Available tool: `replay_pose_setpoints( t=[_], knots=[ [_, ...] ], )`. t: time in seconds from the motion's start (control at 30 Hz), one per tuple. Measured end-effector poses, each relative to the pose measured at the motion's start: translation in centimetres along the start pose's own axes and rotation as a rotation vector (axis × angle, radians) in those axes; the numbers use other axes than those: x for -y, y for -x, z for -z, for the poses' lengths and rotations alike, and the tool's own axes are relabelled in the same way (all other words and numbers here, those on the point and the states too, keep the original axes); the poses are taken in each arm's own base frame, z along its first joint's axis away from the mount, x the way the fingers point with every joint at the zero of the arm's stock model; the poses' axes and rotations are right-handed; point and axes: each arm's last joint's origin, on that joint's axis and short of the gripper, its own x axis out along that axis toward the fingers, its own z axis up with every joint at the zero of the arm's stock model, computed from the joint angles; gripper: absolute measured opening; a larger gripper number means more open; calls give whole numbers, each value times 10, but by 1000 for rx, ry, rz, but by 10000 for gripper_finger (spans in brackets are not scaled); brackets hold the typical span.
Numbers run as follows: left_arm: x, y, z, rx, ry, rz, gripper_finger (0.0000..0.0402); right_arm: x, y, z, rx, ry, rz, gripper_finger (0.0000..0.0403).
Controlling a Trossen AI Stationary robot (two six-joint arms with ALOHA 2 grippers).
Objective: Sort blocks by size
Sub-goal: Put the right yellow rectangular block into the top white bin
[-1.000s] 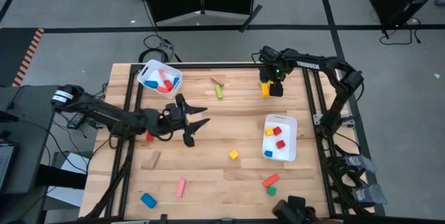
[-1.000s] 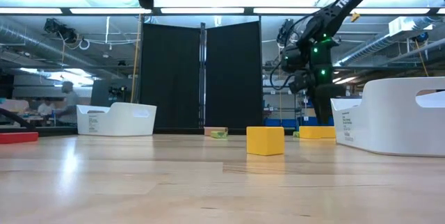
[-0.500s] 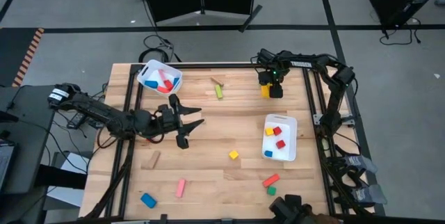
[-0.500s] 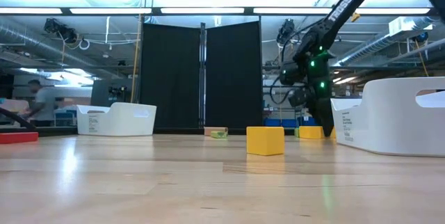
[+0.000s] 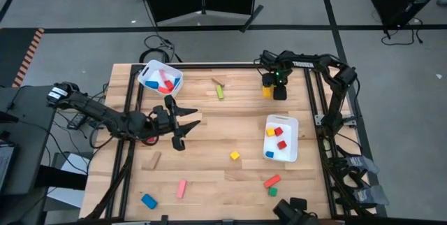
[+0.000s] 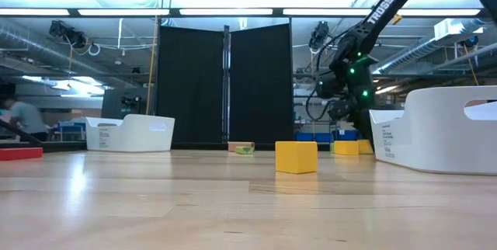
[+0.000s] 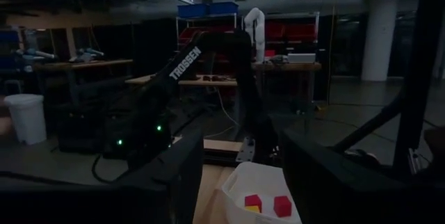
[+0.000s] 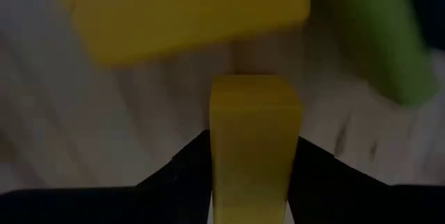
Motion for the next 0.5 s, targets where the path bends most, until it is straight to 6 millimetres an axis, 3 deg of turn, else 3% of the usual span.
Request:
replay_pose_setpoints(
  t=[0.13,0.27,0.37,0.5],
  knots=[
    [1,0,0,-1,1,1,195,-4,15,6,10,-14,7,145],
    [0,2,-3,15,17,0,195,-11,42,10,117,-33,53,145],
    [-3,5,-9,35,36,-8,195,-21,66,7,276,-38,81,145],
    [-9,11,-19,75,68,-17,195,-36,101,-12,608,-74,135,145]
  ],
)
